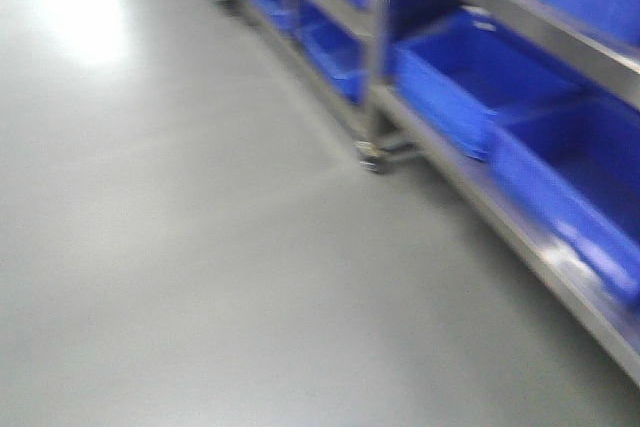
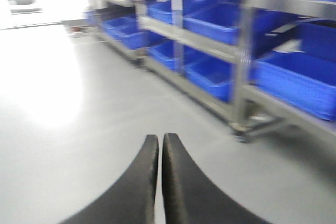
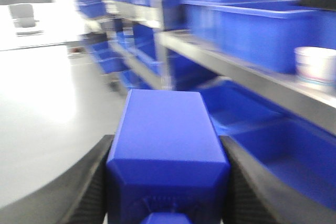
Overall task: Pour parts from conveyor to right shelf
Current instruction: 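Drive down the aisle between shelves of blue bins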
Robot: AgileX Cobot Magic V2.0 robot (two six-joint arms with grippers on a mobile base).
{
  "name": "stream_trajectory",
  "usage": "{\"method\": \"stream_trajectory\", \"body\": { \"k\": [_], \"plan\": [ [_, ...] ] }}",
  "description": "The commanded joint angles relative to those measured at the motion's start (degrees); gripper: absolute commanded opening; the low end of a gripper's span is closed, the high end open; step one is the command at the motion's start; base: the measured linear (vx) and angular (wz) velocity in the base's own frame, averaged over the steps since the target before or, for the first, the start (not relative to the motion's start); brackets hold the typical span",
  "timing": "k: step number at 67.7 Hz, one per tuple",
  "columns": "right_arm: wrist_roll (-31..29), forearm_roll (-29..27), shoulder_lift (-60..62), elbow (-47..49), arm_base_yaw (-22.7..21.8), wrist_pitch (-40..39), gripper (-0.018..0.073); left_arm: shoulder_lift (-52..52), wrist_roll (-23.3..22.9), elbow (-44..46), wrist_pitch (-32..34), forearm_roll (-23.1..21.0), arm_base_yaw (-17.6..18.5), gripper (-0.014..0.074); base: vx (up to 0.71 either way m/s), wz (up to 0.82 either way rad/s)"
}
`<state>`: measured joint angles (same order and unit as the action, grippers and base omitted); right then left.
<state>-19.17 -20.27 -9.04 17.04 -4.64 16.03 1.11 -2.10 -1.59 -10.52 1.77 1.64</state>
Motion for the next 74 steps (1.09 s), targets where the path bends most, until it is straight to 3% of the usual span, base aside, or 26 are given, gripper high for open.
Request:
{"method": "stream_trajectory", "body": {
  "k": [1,36,74],
  "plan": [
    [0.0,-0.2,-0.7,1.5,-0.1,-4.4,-0.0005,0.3,-0.4,1.1,4.1,-0.1,0.3,-0.0006,0.25,1.05],
    [0.0,-0.2,-0.7,1.5,-0.1,-4.4,-0.0005,0.3,-0.4,1.1,4.1,-0.1,0.3,-0.0006,0.21,0.80],
    [0.0,-0.2,-0.7,1.5,-0.1,-4.4,-0.0005,0.3,-0.4,1.1,4.1,-0.1,0.3,-0.0006,0.33,0.06]
  ]
}}
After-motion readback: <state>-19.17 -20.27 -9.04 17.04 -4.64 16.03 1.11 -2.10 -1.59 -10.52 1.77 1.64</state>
